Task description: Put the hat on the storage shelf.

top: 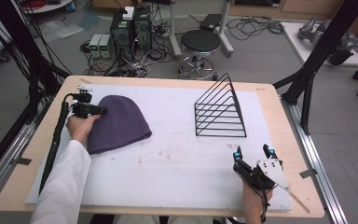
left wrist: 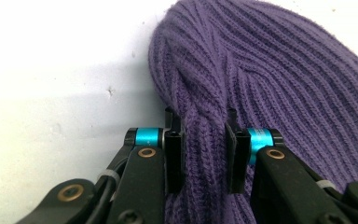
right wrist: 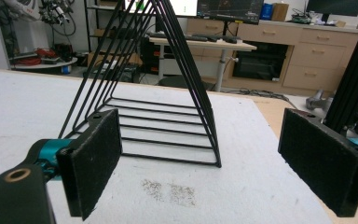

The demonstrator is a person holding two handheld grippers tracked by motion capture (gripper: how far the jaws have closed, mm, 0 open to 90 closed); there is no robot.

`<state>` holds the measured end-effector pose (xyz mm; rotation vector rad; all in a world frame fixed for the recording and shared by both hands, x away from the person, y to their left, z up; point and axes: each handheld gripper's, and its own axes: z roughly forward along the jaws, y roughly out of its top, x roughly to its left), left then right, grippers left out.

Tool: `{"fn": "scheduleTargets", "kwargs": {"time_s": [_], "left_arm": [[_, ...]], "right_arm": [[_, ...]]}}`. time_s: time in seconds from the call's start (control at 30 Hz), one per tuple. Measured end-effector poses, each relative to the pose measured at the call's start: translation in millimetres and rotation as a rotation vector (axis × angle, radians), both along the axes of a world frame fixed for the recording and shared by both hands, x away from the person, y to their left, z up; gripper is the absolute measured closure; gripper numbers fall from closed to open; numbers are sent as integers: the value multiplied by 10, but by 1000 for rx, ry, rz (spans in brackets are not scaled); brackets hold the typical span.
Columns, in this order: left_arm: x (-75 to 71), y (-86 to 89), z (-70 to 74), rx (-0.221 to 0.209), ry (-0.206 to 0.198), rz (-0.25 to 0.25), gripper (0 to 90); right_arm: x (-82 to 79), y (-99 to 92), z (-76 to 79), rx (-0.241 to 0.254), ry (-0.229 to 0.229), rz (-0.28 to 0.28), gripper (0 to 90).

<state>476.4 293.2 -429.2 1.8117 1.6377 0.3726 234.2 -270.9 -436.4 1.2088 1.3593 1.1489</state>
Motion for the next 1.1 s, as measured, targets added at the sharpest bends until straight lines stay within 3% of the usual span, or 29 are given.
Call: {"fn": "scheduleTargets", "kwargs": {"time_s": [0.23,0.43,0.53,0.63,0.73,0.83,0.87,0.9,0.93,0.97,1.0,1.03,1.07,1.1], "left_arm": [[-6,3,0,-1,-21,-11,744],[-74,-15,70,13,-84,-19,744],[-144,-36,162,6,-140,-19,743],[-186,-50,201,-5,-158,-29,740],[-298,-102,285,11,-224,-45,740],[-357,-117,330,19,-261,-48,740],[-424,-136,374,23,-306,-54,740],[-424,-136,374,23,-306,-54,740],[-489,-149,397,3,-361,-68,740],[-489,-149,397,3,-361,-68,740],[-571,-181,422,8,-421,-90,741],[-571,-181,422,8,-421,-90,740],[-650,-223,449,23,-473,-106,741],[-650,-223,449,23,-473,-106,741]], "right_arm": [[0,18,0,-8,0,4,127],[5,13,-5,-12,1,8,127],[5,17,-6,-11,2,11,127],[-4,22,1,-11,-3,12,127],[-6,15,2,-9,-5,10,127],[-4,9,1,-6,-4,10,128],[-8,9,1,0,-2,9,127],[-10,11,2,3,-2,9,128],[-11,11,3,5,-2,11,128],[-10,7,4,1,-4,11,128],[-10,8,5,1,-3,9,128],[-10,11,4,6,0,9,128],[-7,9,4,3,-2,9,128],[-7,8,5,2,-2,10,128]]}}
